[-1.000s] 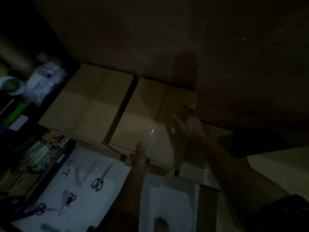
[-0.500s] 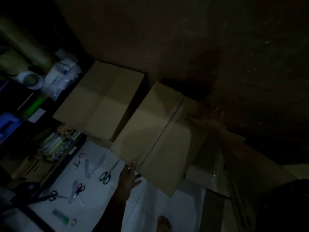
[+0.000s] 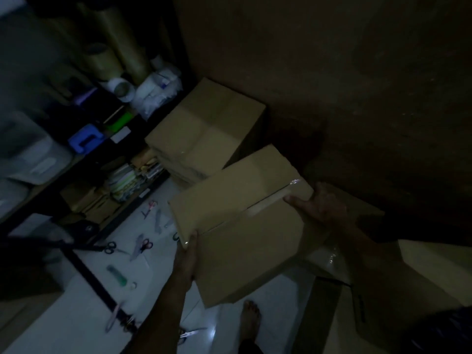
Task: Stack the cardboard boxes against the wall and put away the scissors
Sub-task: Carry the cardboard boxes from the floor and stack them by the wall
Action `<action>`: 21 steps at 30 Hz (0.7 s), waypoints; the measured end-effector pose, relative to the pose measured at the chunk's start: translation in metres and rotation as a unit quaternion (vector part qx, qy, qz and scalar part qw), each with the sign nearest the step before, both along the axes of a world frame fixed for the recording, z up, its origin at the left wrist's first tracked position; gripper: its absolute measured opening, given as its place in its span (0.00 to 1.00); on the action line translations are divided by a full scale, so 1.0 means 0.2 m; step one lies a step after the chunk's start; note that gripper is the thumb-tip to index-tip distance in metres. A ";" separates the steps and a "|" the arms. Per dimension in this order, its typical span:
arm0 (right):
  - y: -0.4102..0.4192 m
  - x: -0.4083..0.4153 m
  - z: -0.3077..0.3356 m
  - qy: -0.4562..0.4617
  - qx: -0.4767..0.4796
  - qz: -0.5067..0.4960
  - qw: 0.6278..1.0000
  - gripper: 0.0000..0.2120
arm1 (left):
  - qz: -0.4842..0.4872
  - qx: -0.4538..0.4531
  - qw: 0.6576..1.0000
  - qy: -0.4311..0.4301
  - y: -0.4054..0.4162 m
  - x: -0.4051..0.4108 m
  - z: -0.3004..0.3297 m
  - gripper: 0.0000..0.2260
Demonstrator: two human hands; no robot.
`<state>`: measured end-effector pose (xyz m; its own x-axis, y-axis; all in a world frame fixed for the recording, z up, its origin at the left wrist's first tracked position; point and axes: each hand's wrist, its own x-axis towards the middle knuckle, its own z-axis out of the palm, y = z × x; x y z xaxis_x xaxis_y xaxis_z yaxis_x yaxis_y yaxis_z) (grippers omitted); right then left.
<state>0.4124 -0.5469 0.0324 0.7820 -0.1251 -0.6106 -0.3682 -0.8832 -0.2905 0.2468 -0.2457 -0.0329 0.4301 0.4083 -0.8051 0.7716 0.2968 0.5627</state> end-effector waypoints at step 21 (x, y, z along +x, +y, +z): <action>2.40 -2.03 0.55 -0.026 0.163 0.286 0.944 0.61 | 0.298 0.114 0.942 -0.108 1.73 -2.82 0.83 0.41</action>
